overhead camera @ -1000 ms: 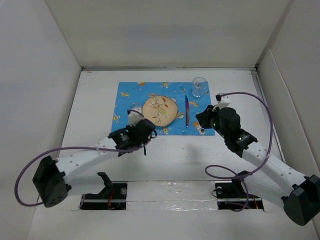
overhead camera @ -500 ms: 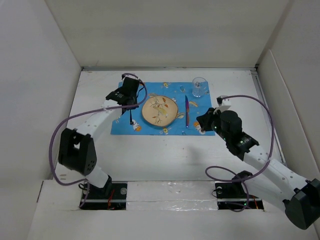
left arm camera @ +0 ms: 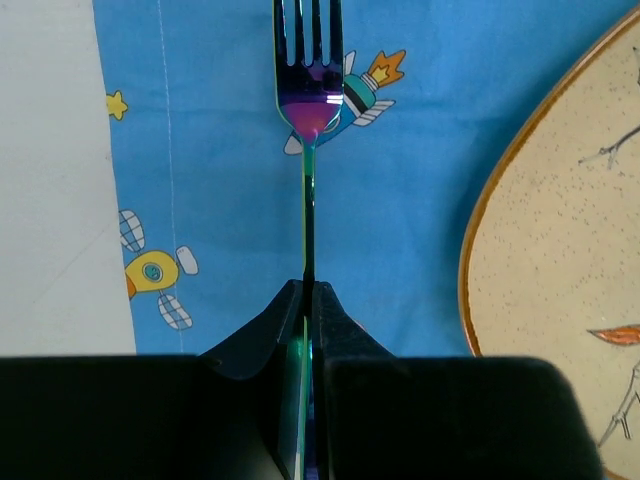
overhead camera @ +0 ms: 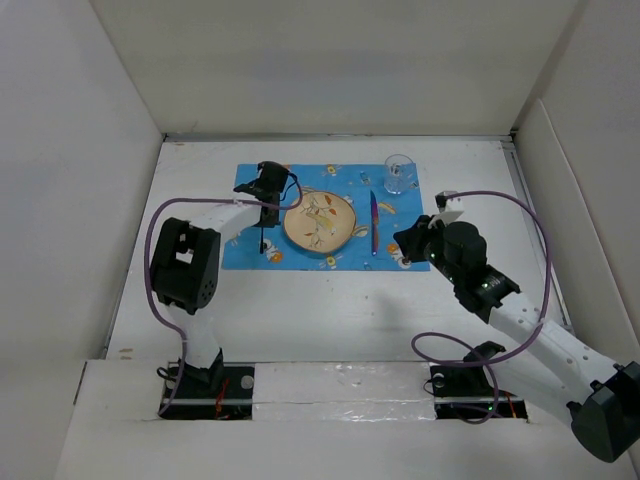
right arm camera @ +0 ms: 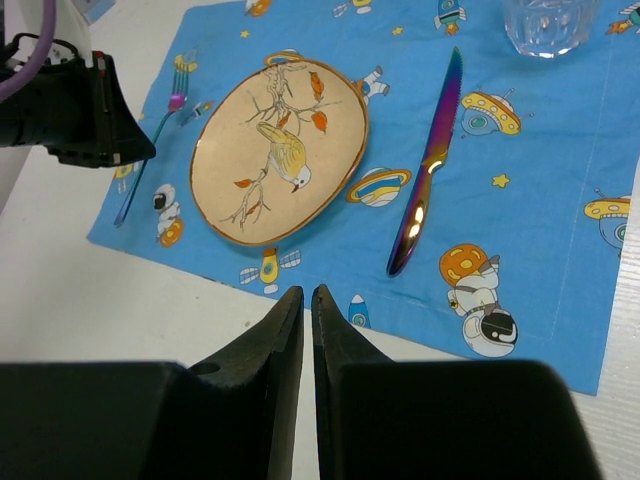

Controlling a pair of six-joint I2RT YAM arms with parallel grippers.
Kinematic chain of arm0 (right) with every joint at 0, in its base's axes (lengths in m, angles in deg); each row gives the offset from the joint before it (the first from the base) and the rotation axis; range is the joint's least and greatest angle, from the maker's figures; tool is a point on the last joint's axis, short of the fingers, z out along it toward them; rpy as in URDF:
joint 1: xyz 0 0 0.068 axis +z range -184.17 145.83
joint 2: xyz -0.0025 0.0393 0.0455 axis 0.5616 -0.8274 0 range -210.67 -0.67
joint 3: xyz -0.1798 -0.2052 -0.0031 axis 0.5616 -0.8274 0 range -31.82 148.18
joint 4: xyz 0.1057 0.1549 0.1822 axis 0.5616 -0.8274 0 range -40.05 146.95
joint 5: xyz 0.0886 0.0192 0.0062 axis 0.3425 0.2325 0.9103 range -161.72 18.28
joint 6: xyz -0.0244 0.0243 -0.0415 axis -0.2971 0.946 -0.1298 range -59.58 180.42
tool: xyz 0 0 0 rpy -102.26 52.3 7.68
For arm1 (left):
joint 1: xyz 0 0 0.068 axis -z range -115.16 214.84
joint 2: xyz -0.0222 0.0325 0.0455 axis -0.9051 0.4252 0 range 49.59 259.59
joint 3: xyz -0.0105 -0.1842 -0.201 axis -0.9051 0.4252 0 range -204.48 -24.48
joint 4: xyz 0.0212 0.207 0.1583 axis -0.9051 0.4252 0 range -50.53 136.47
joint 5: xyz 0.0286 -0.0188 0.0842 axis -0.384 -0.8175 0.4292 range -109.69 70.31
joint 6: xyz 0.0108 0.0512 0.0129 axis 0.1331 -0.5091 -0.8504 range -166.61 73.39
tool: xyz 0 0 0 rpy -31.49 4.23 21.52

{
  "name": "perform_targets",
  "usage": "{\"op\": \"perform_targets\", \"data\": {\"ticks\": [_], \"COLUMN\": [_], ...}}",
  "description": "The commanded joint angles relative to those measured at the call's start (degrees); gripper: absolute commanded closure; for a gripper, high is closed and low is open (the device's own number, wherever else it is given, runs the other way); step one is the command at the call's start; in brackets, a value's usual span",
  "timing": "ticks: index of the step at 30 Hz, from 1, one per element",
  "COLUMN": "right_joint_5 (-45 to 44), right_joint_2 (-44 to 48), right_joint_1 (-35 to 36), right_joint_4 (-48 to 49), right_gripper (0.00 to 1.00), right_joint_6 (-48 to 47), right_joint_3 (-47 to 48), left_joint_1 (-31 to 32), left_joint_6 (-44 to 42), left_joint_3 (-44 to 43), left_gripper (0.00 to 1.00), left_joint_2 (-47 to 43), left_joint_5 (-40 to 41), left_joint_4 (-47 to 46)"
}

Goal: Set the dinner table for one person

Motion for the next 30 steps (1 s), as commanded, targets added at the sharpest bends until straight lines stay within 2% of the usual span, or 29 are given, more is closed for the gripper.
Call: {"op": "perform_targets", "data": {"ticks": [1, 7, 12, 23, 30], "right_joint_5": [0.47, 1.26, 0.65, -0.32, -0.85], "right_joint_2": [-0.26, -1.31, -1.84, -1.67, -1.23], "right_joint_1": [0.24, 0.24, 0.24, 0.24, 0.24], "right_joint_4": [3.05, 3.40, 3.14, 2.61, 2.52], "right_gripper": [0.87, 0.86, 0.86, 0.86, 0.86], "right_joint_6": [-0.80, -0.62, -0.62, -0.62, -0.45], "right_joint_3": [-0.02, 0.24, 0.41, 0.50, 0.41], "left_joint_1": [0.10, 0.10, 0.10, 0.63, 2.83], "left_joint_6": [-0.22, 1.19, 0.40, -0.12, 0.14], "left_joint_3": [-2.18, 0.19, 1.42, 1.86, 1.34], "left_gripper": [1.00, 1.00, 1.00, 1.00, 1.00], "left_joint_2": [1.26, 1.62, -0.14, 3.73, 6.10], "left_joint_5": [2.95, 5.95, 4.99, 3.75, 6.91], "left_joint_4": [-3.20, -6.98, -11.18, -11.64, -9.97]}}
